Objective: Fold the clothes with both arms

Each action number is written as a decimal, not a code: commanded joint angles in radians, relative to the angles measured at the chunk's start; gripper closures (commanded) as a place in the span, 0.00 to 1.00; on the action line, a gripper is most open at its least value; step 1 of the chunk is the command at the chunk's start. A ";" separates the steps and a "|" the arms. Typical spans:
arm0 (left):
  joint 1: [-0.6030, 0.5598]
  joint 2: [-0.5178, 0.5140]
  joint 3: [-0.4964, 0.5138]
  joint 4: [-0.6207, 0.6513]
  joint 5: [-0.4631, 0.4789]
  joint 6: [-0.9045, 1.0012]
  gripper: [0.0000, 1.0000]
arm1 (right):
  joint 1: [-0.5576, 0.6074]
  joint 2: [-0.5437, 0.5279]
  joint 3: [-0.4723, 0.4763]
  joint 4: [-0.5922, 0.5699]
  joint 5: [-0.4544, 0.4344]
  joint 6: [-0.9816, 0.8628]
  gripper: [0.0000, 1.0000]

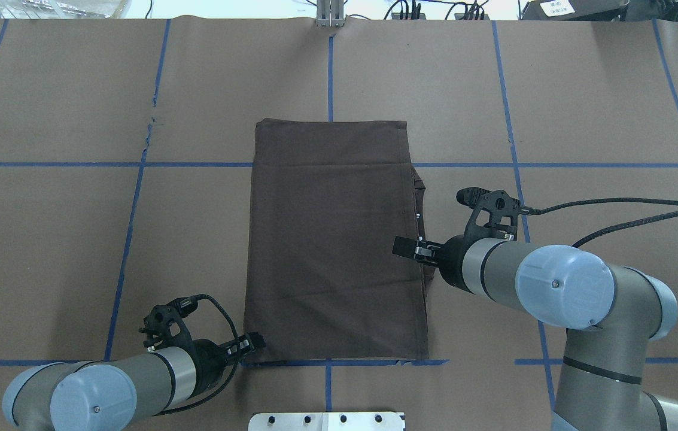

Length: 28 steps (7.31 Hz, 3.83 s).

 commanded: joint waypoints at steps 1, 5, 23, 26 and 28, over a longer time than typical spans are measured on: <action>0.005 -0.002 0.003 0.000 0.001 0.000 0.43 | 0.000 -0.001 0.000 0.000 -0.007 0.000 0.00; 0.011 -0.008 0.004 0.000 -0.001 0.000 0.54 | 0.000 -0.001 0.000 0.000 -0.009 0.000 0.00; 0.029 -0.029 0.029 0.000 0.001 0.001 1.00 | -0.259 0.153 -0.081 -0.430 -0.161 0.382 0.02; 0.034 -0.031 0.029 -0.001 0.001 0.001 1.00 | -0.273 0.156 -0.124 -0.428 -0.165 0.391 0.01; 0.035 -0.031 0.029 -0.001 0.001 0.001 1.00 | -0.279 0.156 -0.129 -0.426 -0.170 0.391 0.00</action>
